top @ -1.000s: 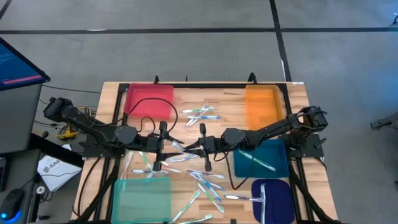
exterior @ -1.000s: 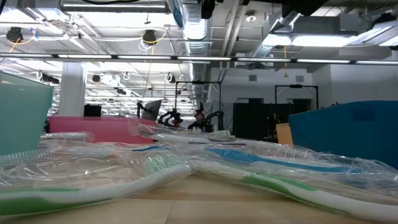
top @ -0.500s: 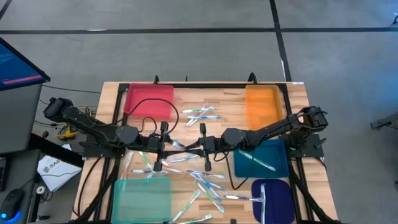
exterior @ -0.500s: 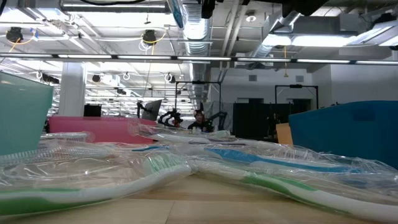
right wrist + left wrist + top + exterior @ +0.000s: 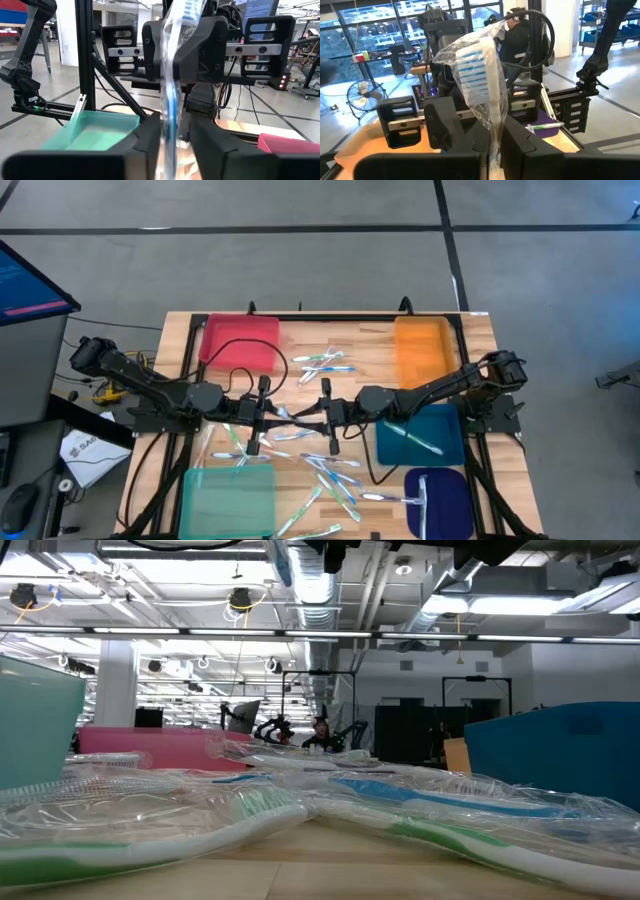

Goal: Pick & Place Toothbrushes
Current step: Put the blue toothbrush into the green bin

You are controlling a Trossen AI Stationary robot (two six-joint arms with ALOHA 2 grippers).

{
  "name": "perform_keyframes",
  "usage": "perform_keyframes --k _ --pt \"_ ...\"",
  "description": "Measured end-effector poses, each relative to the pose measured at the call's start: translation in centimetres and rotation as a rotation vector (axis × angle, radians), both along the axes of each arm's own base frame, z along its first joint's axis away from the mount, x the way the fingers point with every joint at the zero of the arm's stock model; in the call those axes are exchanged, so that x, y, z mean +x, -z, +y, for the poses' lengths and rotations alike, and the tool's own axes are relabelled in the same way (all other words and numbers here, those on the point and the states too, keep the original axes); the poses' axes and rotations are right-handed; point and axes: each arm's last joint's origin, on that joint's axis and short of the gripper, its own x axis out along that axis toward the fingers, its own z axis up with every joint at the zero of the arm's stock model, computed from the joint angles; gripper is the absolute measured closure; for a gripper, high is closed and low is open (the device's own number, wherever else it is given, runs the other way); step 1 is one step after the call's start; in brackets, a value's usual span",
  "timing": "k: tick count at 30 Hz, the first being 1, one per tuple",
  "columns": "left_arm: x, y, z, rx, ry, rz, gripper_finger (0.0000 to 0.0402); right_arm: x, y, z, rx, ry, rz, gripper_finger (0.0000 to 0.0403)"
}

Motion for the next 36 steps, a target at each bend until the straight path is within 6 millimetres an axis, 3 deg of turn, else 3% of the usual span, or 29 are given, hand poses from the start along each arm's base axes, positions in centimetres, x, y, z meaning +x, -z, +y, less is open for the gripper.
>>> perform_keyframes --k 8,12,18,22,27,36 --pt "-1.2 -0.5 0.2 0.017 -0.077 0.022 0.0392 -0.2 -0.4 0.0 0.012 -0.002 -0.006 0.0175" --pt "-2.6 -1.1 0.2 0.035 -0.111 0.026 0.0392 -0.7 -1.2 0.4 0.013 -0.015 -0.008 0.0138" --pt "-4.7 -2.0 0.2 0.025 -0.144 0.099 0.0392 -2.0 -2.8 0.8 0.008 -0.033 0.010 0.0127" --pt "-5.1 -2.2 -0.2 0.018 -0.178 0.196 0.0392 -2.9 -3.8 0.8 0.003 -0.039 0.035 0.0127" --pt "-4.7 -1.9 -1.1 0.003 -0.208 0.342 0.0392 -4.3 -4.6 1.1 -0.040 -0.058 0.100 0.0127" --pt "-2.8 -3.7 -4.7 0.002 -0.212 0.601 0.0392 -5.2 -4.8 1.3 -0.034 -0.068 0.166 0.0127"
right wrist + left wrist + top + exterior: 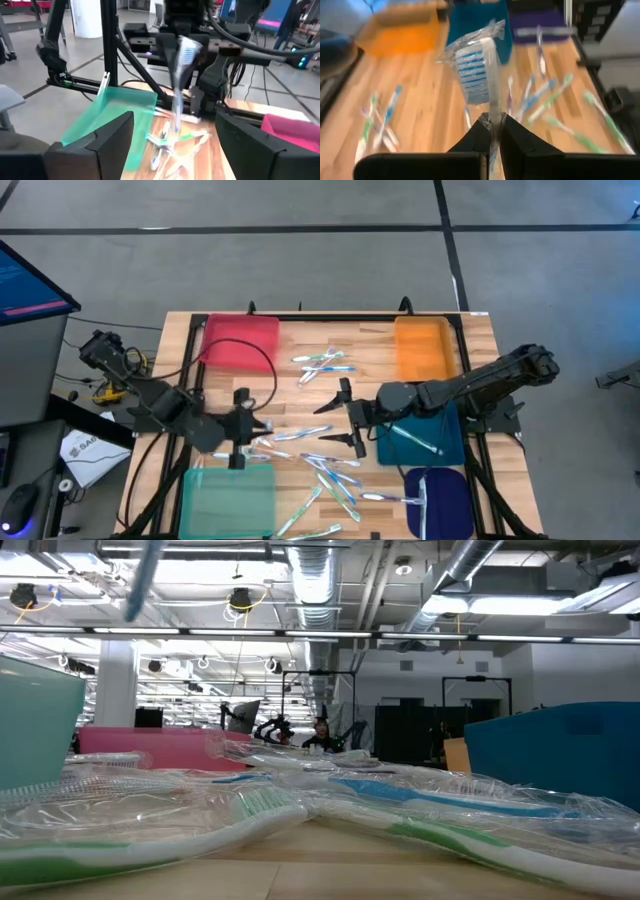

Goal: Pick & Place Toothbrushes
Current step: Put the blue toothbrush into the green bin

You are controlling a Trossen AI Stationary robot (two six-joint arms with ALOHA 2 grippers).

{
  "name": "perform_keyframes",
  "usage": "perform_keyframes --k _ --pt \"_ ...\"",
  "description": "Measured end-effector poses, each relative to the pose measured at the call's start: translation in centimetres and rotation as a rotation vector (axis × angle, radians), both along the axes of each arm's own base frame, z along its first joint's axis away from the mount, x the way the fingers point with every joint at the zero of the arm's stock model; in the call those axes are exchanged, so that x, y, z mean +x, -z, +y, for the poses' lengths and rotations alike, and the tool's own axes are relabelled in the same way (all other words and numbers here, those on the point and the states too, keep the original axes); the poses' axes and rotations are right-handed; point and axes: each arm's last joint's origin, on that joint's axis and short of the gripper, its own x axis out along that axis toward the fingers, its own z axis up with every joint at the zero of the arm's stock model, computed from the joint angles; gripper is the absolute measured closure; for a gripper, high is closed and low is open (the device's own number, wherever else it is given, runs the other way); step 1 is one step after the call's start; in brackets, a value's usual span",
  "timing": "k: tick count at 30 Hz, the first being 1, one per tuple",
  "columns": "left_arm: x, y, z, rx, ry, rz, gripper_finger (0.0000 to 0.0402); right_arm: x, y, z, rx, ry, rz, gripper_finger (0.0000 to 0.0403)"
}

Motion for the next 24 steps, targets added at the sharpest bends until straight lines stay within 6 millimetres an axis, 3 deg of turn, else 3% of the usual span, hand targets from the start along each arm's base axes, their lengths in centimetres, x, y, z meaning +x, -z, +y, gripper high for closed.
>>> perform_keyframes --k 7,12,19,24 --pt "0.8 0.9 -2.1 -0.104 -0.048 0.388 0.0392 -0.1 0.4 0.0 0.019 0.006 0.047 0.0127" --pt "0.1 2.3 -3.1 -0.271 -0.085 0.658 0.0392 -0.1 0.5 0.0 0.049 0.009 0.066 0.0127" --pt "-1.5 1.9 -4.3 -0.316 -0.108 0.647 0.0392 -0.1 0.7 0.0 0.065 0.014 0.082 0.0127" --pt "-2.0 4.1 -4.9 -0.250 -0.094 0.694 0.0392 -0.1 0.7 0.1 0.086 0.016 0.089 0.0127"
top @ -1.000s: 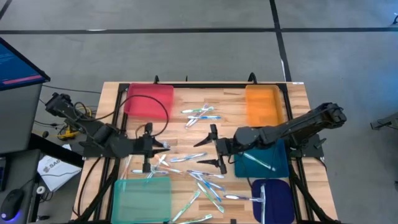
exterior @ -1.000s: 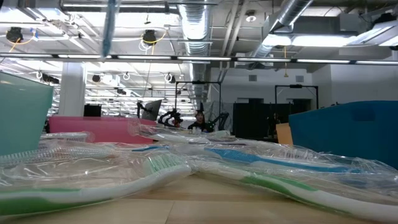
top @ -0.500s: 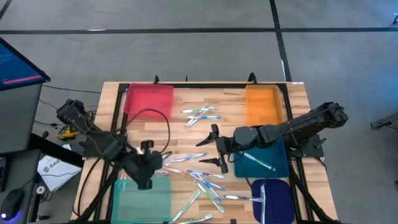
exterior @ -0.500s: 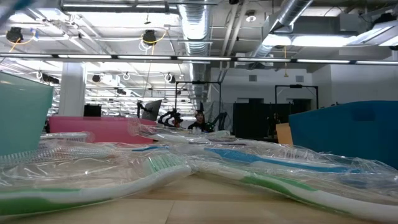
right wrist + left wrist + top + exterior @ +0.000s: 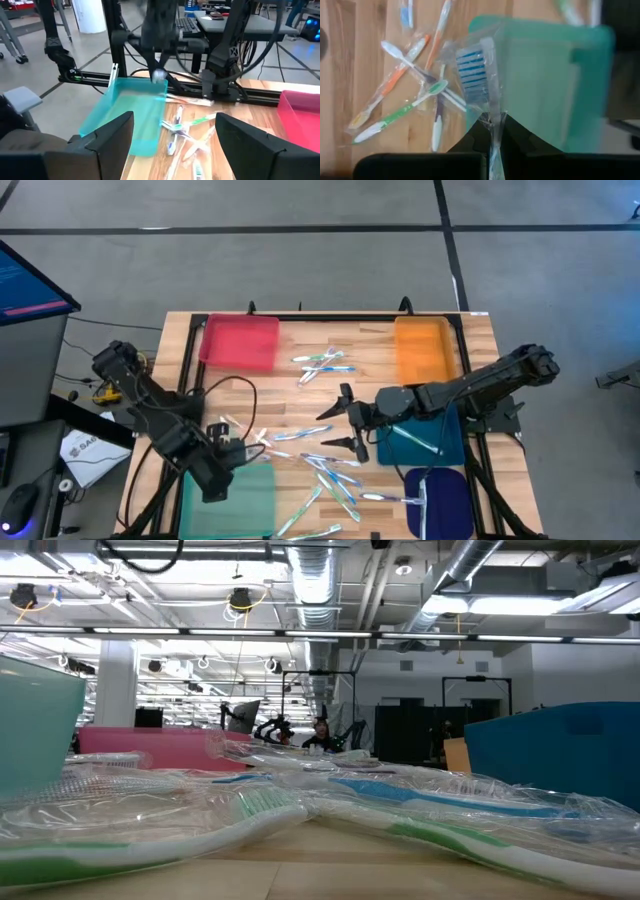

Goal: Pick & Place Toothbrushes
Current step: Put the blue toothbrush into the green bin

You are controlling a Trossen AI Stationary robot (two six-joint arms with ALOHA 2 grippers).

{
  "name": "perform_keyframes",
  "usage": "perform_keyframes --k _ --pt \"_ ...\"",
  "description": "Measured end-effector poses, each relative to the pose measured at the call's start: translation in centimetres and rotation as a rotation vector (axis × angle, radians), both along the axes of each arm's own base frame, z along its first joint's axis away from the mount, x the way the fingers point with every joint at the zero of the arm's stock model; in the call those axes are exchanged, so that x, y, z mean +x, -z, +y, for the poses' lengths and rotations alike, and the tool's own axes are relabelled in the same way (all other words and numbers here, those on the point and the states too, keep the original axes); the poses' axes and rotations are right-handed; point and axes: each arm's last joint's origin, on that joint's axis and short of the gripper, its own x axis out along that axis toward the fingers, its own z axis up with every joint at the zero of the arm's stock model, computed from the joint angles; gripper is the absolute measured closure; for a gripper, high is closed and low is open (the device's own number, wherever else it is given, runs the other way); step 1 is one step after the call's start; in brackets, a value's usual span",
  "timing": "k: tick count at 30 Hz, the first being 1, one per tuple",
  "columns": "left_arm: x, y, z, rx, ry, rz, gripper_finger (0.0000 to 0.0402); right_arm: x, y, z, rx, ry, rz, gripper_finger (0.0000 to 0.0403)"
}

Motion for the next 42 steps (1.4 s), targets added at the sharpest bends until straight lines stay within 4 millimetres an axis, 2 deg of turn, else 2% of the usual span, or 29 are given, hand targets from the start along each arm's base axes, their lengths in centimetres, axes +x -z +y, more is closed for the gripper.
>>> perform_keyframes --k 7,13,24,34,42 --pt "-0.2 4.5 -0.1 -0.013 0.024 0.073 0.0389 0.0 0.0 0.0 -0.001 0.000 0.005 0.0127" --pt "0.2 6.3 -0.6 -0.116 0.062 0.046 0.0390 0.0 0.2 0.0 -0.004 -0.001 0.016 0.0127" --pt "-0.4 9.8 0.8 -0.086 0.021 0.079 0.0390 0.0 0.2 0.0 -0.005 -0.001 0.019 0.0127" --pt "-0.1 10.4 1.3 -0.089 0.026 0.067 0.0382 0.0 0.2 -0.1 -0.006 0.002 0.022 0.0127" --pt "0.2 10.3 1.1 -0.089 0.043 0.019 0.0323 0.0 0.2 -0.1 -0.006 0.003 0.023 0.0127"
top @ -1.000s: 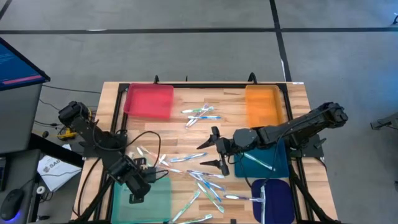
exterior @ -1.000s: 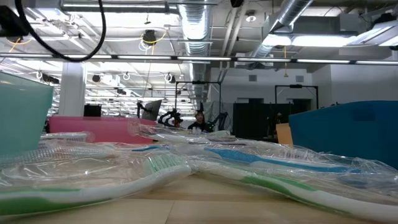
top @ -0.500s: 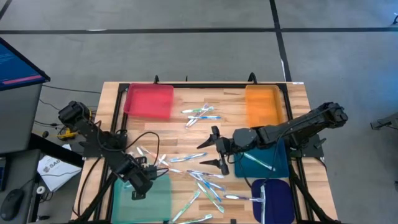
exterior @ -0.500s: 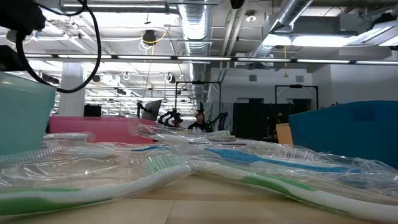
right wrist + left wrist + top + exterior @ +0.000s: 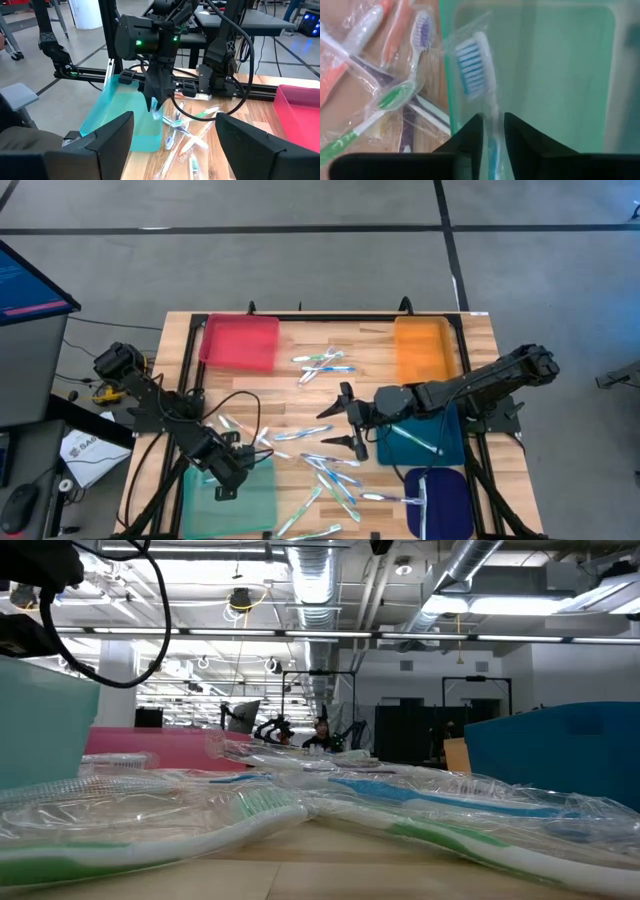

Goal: Pick & Place Toothbrushes
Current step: Put the blue toothbrush into the green bin, then put the violet toothbrush into the pink bin

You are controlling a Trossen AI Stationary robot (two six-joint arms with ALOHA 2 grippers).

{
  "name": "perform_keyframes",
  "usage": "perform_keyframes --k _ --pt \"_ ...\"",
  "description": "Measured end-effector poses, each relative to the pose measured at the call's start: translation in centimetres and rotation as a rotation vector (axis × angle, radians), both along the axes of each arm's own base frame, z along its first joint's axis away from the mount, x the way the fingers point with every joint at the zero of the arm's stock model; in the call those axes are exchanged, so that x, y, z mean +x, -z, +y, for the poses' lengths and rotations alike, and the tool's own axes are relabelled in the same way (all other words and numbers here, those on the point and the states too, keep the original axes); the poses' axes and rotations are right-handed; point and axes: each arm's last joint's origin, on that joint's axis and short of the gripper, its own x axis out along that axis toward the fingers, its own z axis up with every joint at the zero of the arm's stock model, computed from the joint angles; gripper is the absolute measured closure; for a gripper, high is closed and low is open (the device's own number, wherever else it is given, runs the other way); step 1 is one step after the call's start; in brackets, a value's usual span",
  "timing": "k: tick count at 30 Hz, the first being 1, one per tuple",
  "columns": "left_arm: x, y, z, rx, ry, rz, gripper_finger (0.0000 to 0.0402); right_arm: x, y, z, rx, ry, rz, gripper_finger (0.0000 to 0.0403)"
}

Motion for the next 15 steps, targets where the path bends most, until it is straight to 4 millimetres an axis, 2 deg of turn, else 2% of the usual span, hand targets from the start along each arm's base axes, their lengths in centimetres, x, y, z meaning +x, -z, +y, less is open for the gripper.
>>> perform_keyframes --k 8,15 --pt "0.10 -0.03 0.01 0.012 -0.010 -0.021 0.0267 -0.01 0.03 0.00 -0.001 0.000 0.003 0.0127" --pt "0.26 -0.53 0.08 -0.018 -0.019 -0.054 0.0256 0.00 0.04 -0.01 -0.001 0.000 0.004 0.0127"
